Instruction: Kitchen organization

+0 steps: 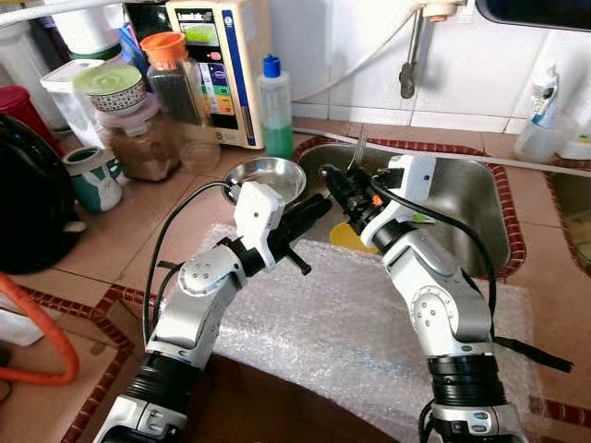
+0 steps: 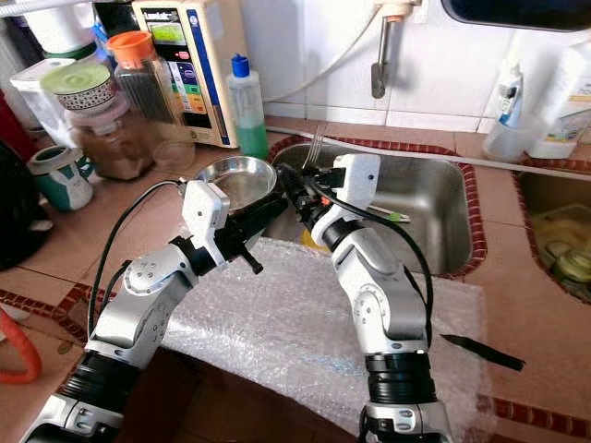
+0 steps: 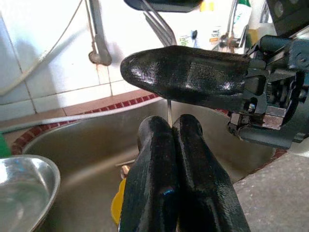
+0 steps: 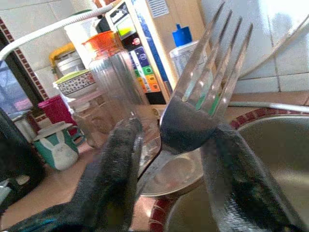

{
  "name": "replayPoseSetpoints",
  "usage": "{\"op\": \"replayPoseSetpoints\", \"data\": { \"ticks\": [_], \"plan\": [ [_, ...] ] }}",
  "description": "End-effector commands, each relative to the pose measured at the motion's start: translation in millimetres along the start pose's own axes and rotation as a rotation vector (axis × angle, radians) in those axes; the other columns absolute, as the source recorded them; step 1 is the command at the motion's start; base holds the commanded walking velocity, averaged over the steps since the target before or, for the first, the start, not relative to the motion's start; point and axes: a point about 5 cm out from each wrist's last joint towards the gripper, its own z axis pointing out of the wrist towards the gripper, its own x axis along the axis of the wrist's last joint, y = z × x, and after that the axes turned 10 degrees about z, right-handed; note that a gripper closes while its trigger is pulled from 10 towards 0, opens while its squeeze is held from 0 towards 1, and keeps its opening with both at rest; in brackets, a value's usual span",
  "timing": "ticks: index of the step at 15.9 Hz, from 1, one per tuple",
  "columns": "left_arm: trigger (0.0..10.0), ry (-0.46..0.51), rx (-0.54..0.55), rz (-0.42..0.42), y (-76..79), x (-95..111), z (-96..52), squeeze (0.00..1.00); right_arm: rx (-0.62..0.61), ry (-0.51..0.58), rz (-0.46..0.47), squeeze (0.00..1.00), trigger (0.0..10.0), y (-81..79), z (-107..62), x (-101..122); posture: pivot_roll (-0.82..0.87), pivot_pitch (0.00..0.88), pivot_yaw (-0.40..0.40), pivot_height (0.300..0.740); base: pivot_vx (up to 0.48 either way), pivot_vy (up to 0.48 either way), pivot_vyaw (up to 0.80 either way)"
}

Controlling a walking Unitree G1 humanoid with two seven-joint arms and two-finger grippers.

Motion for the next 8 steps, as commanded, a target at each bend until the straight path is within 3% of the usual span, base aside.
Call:
{"op": "replayPoseSetpoints", "data": {
  "ticks": [1,8],
  "plan": [
    [0.0,0.022,0.017,0.029,-7.4,9,-0.7,0.00,-0.014,-0.002,0.000,0.00,0.0,1.6,0.9,3,0.10,0.018,0.114,0.740,0.000,0.000,0.00],
    [0.0,-0.007,-0.039,0.122,2.2,6,-0.1,0.00,-0.091,-0.084,-0.051,0.00,0.0,15.7,-1.0,-11,0.11,0.021,0.104,0.740,0.000,0.000,0.00]
  ]
}}
